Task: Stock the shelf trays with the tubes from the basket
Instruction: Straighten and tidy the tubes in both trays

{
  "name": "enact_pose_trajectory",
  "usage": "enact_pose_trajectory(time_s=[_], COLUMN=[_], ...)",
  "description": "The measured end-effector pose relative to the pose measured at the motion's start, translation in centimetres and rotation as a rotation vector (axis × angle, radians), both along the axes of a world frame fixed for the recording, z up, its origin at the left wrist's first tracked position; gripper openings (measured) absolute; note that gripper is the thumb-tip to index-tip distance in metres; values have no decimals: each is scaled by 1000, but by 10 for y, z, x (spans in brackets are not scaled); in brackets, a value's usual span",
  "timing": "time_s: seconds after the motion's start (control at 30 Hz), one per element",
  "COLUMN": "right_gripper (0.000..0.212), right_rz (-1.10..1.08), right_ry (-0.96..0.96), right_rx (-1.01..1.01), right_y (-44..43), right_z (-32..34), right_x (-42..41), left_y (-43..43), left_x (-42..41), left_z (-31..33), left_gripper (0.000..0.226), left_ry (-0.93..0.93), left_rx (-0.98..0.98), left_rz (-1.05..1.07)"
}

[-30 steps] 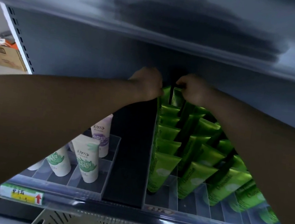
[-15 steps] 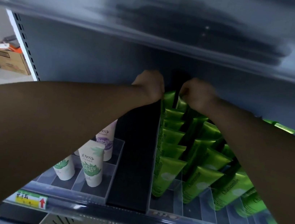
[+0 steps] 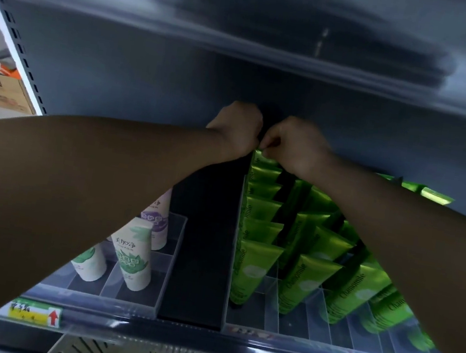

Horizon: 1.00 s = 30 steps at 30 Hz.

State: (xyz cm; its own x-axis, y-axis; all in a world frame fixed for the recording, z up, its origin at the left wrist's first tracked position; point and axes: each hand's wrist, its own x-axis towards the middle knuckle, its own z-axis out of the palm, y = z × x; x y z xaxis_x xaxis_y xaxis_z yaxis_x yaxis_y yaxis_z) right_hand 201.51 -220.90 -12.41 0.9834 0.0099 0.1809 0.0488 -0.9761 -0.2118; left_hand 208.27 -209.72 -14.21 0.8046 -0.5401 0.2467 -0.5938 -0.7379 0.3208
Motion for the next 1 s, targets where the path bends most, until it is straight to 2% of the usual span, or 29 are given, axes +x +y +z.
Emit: enact_pose_trajectory(time_s=[0.6, 0.8, 1.0], right_gripper=[24, 22, 19], right_rz=[-13, -92, -136], right_ry=[22, 52, 76], right_rx=[99, 243, 130], right_y=[-18, -52, -74], right_z=[8, 26, 29], right_x=[-14, -25, -46], left_y=[9, 0, -25], left_x=[-2, -9, -24], left_z=[7, 24, 30], left_gripper=[18, 23, 26], left_ry=[6, -5, 9], left_rx=[-3, 5, -29], left_rz=[-53, -100, -218])
